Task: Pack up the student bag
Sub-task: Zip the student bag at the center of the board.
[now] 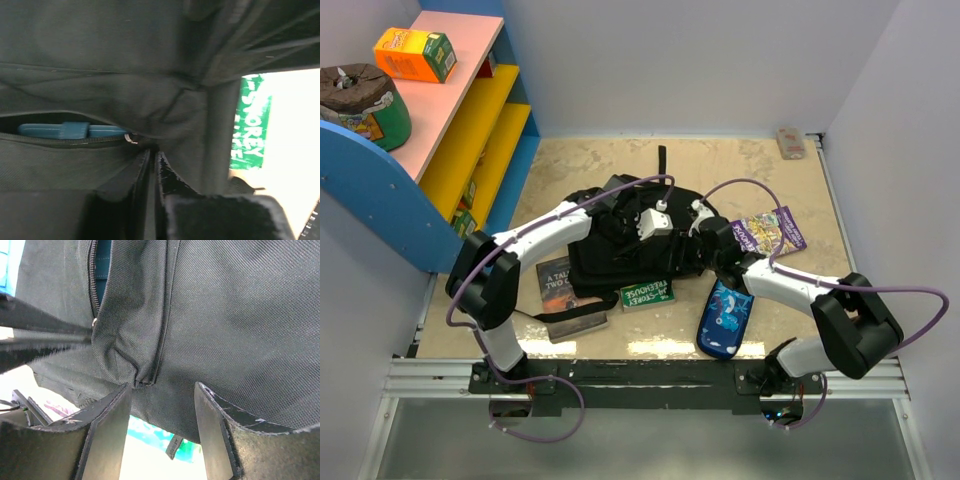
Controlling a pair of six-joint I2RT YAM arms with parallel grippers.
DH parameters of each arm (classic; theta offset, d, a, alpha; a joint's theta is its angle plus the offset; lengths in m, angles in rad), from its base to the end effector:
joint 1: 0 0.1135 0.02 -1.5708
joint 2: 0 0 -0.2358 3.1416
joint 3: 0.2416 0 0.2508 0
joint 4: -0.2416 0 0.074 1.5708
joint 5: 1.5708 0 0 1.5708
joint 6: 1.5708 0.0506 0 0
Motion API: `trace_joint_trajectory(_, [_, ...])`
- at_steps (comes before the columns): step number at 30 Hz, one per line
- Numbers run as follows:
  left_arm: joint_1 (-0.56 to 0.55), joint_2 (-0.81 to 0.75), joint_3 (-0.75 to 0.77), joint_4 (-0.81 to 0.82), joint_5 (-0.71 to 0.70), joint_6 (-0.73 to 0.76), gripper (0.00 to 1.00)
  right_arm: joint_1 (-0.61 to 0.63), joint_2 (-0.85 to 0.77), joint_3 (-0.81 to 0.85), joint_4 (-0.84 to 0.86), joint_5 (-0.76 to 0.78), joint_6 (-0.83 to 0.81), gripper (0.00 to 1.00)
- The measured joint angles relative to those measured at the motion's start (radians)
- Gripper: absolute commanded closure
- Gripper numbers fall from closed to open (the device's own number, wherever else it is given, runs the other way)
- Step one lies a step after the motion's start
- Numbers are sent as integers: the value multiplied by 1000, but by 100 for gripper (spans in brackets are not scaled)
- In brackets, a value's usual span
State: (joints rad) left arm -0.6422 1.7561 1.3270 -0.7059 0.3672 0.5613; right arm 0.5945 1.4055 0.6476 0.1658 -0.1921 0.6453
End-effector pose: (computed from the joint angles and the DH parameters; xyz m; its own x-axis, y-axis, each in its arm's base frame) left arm 0.2782 -0.2308 0.1886 -0.2524 0.8092 -0.5306 0.9624 0.2668 -0.0508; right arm 0.2447 0.1771 0.1533 -0.7790 0.1860 -0.5988 -0.2660 0.7668 0.5842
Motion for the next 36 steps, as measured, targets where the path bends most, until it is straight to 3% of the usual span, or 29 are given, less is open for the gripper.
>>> trace_joint_trajectory(4, [0, 4, -5, 34, -59, -10, 100, 0, 0, -12, 12, 0, 5, 45])
trace_joint_trajectory(14, [0, 4, -14, 44, -78, -18, 100, 0, 0, -29, 33, 0, 12, 47])
trace_joint_trajectory(18, [0, 4, -16, 31, -47, -10, 75, 0, 0, -31, 35, 0, 15, 48])
trace_joint_trajectory(24, [0, 3, -31, 39, -39, -5, 65, 0, -1, -33, 37, 1, 17, 49])
trace_joint_trajectory(27, [0, 3, -33, 45, -42, -10, 64, 0, -2, -33, 37, 1, 18, 49])
trace_joint_trajectory(29, [0, 3, -33, 50, -44, -13, 66, 0, -3, -34, 37, 1, 17, 50])
trace_joint_trajectory(32, [0, 3, -37, 66, -56, -24, 80, 0, -8, -35, 37, 2, 18, 52])
trace_joint_trajectory(34, [0, 3, -47, 85, -66, -28, 96, 0, -12, -35, 36, 2, 18, 54])
trace_joint_trajectory(36, [0, 3, -54, 98, -76, -34, 100, 0, -14, -36, 36, 2, 18, 55])
